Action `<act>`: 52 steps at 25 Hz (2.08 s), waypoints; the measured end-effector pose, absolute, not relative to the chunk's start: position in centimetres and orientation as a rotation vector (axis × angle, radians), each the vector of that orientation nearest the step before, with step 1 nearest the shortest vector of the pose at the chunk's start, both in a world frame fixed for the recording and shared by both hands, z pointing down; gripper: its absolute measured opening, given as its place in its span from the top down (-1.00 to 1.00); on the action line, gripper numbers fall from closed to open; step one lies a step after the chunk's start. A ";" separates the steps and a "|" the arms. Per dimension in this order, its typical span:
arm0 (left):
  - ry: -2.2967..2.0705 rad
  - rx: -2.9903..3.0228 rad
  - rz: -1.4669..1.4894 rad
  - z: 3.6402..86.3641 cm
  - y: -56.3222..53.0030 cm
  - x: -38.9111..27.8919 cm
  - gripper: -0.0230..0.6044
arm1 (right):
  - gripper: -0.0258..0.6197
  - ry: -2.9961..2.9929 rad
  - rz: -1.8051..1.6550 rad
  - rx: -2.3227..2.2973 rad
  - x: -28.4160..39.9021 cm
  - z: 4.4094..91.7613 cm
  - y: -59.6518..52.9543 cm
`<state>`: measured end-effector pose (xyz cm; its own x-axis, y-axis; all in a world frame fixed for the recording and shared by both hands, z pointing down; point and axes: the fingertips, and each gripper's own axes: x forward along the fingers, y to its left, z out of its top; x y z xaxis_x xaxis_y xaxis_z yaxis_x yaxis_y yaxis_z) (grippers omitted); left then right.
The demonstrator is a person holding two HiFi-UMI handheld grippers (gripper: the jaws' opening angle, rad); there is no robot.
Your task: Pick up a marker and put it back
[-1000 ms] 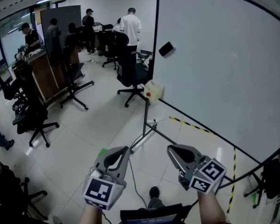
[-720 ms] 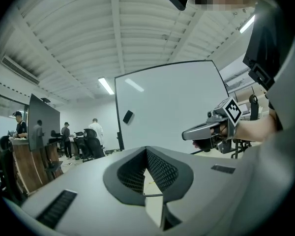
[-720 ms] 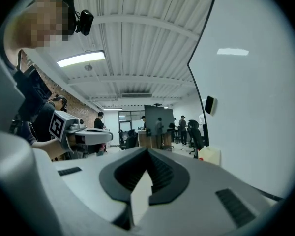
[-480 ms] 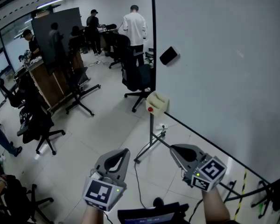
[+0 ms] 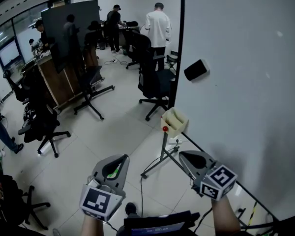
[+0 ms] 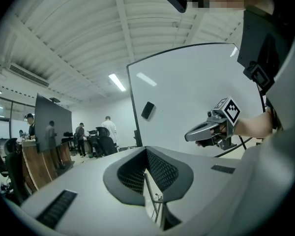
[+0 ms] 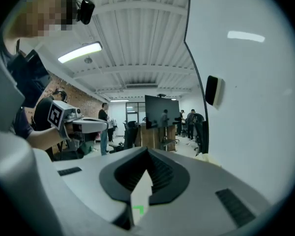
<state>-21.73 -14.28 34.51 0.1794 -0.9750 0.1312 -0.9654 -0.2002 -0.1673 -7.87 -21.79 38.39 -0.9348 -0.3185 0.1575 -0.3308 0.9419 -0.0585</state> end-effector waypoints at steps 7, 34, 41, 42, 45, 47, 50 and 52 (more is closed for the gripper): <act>1.864 -2.469 -0.289 36.9 -21.7 -27.7 0.93 | 0.88 -2.864 0.059 0.572 -13.3 40.2 -27.6; 1.559 -2.793 -0.239 40.4 -41.5 -36.5 0.93 | 0.79 -2.412 -0.042 0.983 -19.6 46.4 -46.6; 1.569 -2.811 -0.297 42.0 -44.7 -35.1 0.93 | 0.45 -2.416 0.008 0.978 -19.8 48.1 -49.9; 1.566 -2.817 -0.297 42.2 -45.0 -35.0 0.93 | 0.42 -2.411 0.006 0.996 -19.9 48.2 -50.3; 1.566 -2.839 -0.292 42.6 -45.5 -35.0 0.93 | 0.32 -2.382 0.023 1.029 -20.1 48.8 -51.7; 1.570 -2.850 -0.296 43.1 -45.6 -35.2 0.93 | 0.18 -2.334 0.034 1.003 -20.3 50.0 -52.1; 1.572 -2.860 -0.309 43.9 -45.7 -35.4 0.93 | 0.18 -2.260 0.034 0.971 -20.3 51.7 -52.5; 1.580 -2.863 -0.309 44.2 -45.7 -35.6 0.93 | 0.18 -2.245 0.048 0.963 -20.4 52.3 -52.6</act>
